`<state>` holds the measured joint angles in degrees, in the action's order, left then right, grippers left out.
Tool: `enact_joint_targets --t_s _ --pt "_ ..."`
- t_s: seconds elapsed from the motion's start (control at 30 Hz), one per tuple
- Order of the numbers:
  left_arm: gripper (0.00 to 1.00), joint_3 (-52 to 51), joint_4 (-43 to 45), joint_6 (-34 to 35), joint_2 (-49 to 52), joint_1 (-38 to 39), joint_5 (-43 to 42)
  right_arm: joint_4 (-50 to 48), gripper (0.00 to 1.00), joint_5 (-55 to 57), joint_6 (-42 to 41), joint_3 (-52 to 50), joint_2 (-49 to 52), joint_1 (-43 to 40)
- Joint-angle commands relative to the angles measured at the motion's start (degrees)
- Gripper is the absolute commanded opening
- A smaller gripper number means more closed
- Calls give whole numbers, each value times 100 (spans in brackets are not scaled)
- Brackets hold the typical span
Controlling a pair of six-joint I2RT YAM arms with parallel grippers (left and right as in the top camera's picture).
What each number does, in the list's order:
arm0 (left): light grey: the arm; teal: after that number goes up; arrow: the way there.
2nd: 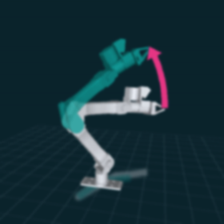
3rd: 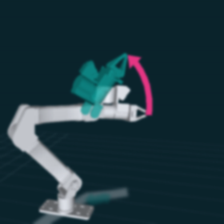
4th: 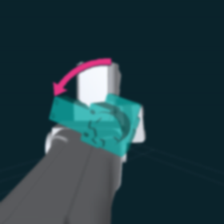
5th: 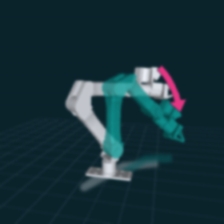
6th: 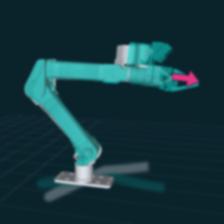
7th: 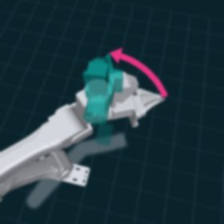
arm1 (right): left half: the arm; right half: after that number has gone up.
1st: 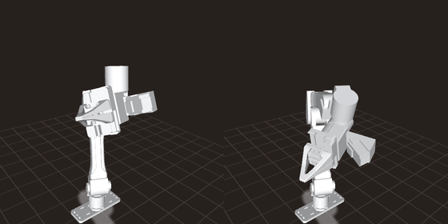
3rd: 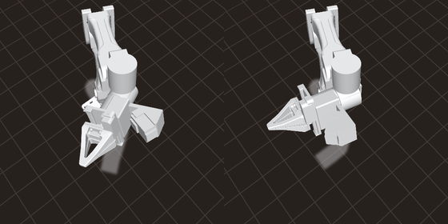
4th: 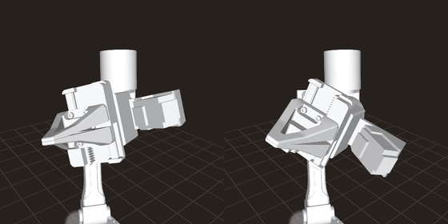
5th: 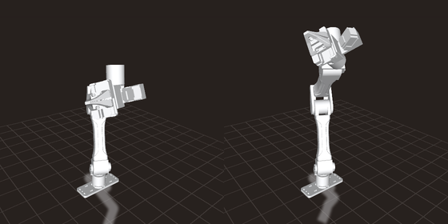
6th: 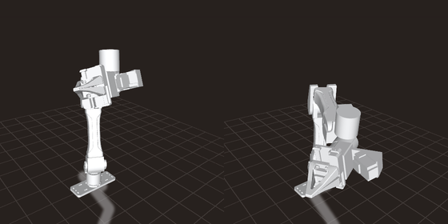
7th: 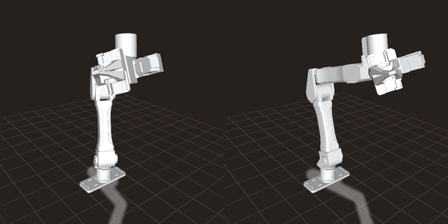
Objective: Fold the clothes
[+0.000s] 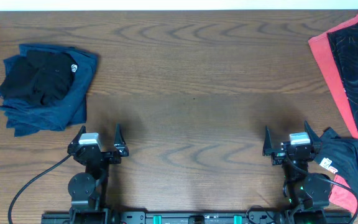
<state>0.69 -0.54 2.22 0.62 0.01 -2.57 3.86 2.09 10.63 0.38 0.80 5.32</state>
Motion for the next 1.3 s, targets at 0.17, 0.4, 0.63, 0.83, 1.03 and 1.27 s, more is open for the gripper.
enact_joint_targets --t_s 0.17,0.4,0.63,0.83,1.03,1.27 --pt "98 -46 -177 -155 -39 -24 195 15 99 -267 55 -7 -15 44" --pt "98 -46 -358 299 35 -24 160 7 98 -494 -866 -7 -15 42" --pt "98 -46 -350 313 535 -24 149 168 99 -177 -1550 87 422 22" --pt "98 31 -350 1019 966 -24 -313 710 99 315 -1624 732 1152 22" --pt "98 632 -651 1303 1635 -24 -603 1556 99 520 -1875 1768 2315 20" --pt "98 2168 -1698 1311 2979 -24 -601 2616 99 446 -2004 2979 3939 -201"
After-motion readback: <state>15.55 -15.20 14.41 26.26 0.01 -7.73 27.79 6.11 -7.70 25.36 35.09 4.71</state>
